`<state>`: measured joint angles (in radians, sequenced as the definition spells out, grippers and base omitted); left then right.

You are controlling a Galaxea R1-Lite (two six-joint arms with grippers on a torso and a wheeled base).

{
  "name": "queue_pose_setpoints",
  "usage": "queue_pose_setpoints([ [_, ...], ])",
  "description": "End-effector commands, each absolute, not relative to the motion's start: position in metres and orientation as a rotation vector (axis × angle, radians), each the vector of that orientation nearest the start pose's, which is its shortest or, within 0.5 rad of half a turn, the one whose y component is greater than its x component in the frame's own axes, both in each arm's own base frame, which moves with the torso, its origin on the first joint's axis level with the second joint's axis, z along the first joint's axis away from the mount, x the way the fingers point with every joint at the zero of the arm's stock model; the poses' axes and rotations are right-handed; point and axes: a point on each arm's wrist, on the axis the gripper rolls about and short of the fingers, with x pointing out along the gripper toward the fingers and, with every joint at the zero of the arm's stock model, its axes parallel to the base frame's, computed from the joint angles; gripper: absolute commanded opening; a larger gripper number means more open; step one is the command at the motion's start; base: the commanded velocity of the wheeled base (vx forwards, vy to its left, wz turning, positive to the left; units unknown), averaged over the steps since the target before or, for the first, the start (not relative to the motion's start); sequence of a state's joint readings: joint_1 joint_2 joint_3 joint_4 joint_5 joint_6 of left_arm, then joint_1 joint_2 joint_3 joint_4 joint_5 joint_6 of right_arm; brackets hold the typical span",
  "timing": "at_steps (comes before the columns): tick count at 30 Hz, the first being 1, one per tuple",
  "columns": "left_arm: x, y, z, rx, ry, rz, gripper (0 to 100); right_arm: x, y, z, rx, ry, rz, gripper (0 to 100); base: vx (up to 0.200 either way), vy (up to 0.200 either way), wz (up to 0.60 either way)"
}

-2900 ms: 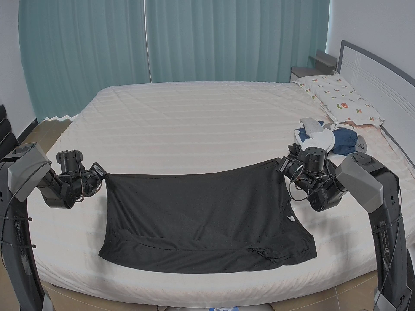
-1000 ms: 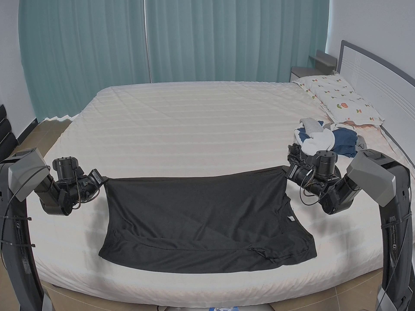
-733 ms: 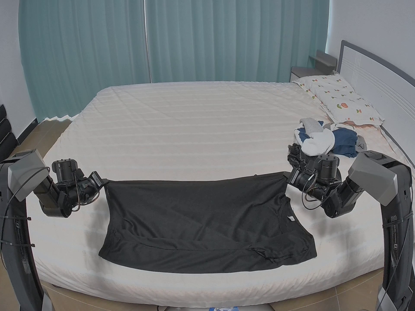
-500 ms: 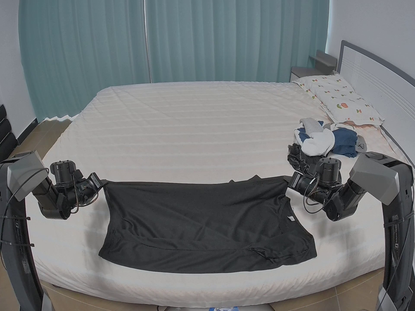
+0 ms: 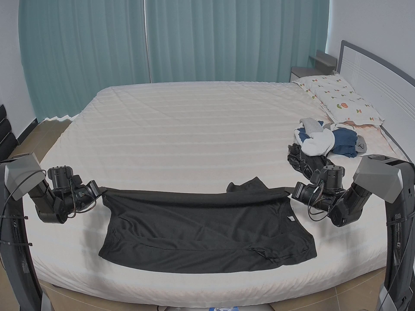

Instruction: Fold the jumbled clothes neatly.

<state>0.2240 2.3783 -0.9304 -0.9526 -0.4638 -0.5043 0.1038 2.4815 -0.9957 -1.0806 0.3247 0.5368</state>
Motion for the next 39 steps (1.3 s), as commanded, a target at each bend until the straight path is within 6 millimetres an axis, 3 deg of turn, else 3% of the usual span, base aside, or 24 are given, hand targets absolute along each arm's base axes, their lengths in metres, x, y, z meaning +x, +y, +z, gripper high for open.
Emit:
queue_pose_setpoints([
  [1, 0.389, 0.081, -0.007, -0.663, 0.536, -0.121, 0, 0.409, 0.049, -0.025, 0.57, 0.543, 0.325, 0, 0.0, 0.0, 0.0],
  [25, 0.357, 0.09, -0.024, -0.485, 0.669, -0.225, 0, 0.38, 0.039, -0.045, 0.511, 0.667, 0.359, 0, 0.0, 0.0, 0.0],
  [39, 0.343, 0.094, -0.033, -0.373, 0.734, -0.254, 0, 0.36, 0.037, -0.056, 0.389, 0.709, 0.393, 0, 0.0, 0.0, 0.0],
])
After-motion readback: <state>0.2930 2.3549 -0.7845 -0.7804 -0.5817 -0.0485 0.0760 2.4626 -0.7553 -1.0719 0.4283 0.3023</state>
